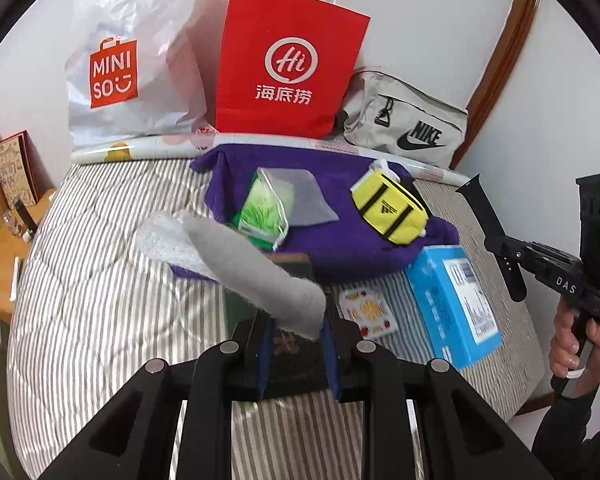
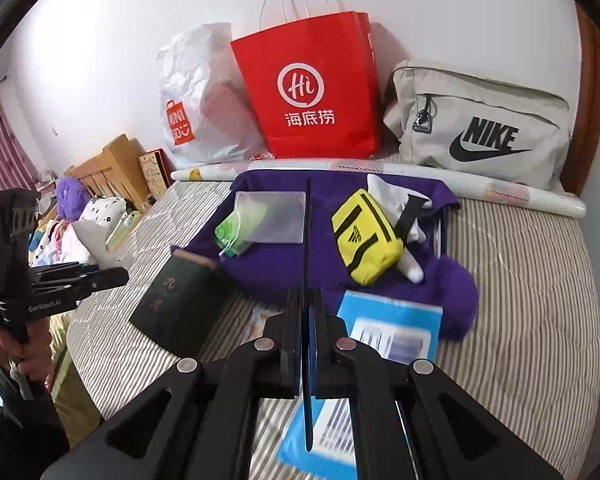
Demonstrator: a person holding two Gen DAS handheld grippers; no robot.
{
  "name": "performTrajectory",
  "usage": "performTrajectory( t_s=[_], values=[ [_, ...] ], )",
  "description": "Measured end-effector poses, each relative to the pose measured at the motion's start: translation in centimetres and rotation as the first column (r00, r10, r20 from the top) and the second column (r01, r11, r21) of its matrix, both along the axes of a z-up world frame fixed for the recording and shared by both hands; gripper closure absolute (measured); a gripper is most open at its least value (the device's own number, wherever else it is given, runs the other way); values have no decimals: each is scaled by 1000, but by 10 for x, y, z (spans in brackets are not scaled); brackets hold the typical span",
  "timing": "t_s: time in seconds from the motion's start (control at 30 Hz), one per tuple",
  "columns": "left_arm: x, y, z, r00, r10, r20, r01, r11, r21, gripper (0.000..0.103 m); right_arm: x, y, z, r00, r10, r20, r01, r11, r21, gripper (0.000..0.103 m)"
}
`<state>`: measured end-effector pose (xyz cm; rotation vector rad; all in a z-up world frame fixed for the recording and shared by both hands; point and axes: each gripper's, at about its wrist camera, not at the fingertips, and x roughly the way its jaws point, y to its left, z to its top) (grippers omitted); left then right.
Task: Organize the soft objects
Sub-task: 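Carry the white cloth with the left tool over to the purple towel, then release the cloth on the towel with the left tool while the right pushes the yellow pouch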
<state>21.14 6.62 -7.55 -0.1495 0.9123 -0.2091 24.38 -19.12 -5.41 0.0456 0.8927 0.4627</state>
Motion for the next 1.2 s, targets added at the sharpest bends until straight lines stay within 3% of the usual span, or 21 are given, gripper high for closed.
performTrajectory(
  t_s=[0.43, 0.77, 1.2],
  values=[
    [56, 4, -10, 999, -20, -29, 20, 1000, -24, 82, 68, 24, -20, 996, 66, -66, -68, 997, -39, 100],
    [100, -3, -27, 996, -43, -81, 40, 998, -40, 82, 100, 43, -52, 984, 103, -147, -117, 989, -90, 100],
    [153, -14, -42, 994, -21, -105, 24, 999, 26, 82, 130, 59, -78, 970, 109, -217, -137, 983, -121, 100]
  ],
)
